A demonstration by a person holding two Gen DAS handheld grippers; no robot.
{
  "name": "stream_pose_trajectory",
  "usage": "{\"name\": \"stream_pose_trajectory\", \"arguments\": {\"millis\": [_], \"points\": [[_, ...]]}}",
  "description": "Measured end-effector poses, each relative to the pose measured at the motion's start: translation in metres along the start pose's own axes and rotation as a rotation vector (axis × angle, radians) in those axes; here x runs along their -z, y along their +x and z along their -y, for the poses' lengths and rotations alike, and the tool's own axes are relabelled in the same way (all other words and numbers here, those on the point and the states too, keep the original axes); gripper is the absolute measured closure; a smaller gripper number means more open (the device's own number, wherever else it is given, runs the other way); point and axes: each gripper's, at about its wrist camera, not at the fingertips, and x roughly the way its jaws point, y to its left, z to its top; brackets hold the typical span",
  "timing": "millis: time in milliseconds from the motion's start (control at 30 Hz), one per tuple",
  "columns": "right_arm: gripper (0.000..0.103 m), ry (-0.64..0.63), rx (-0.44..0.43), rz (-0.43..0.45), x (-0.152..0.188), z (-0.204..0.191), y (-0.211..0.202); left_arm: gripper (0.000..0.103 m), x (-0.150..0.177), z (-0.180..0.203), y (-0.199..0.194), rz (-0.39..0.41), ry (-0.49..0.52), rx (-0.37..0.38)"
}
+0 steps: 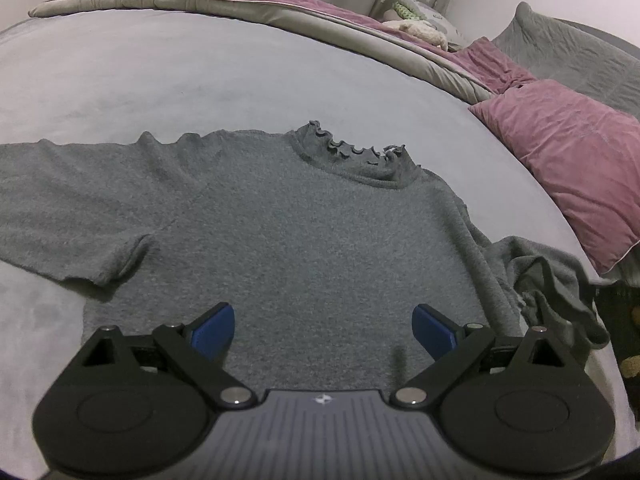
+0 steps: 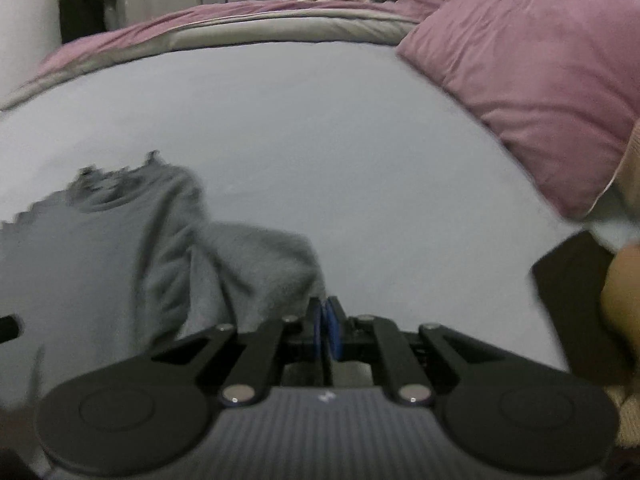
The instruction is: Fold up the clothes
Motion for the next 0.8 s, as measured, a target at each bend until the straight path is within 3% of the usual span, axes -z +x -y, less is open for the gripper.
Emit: {"name": "stream_pose_trajectory", "arguments": {"millis": [300, 800], "points": [[0.098, -0.120, 0.107, 0.042, -0.047, 0.009, 0.034, 0.007, 0.002, 0.003, 0.003, 0.007, 0.029, -0.015], [0.098, -0.143, 0.296, 0.088, -0.093, 0.031, 0.090, 0.005, 0.009, 0.012, 0.009, 0.020, 0.116, -0.053]]}}
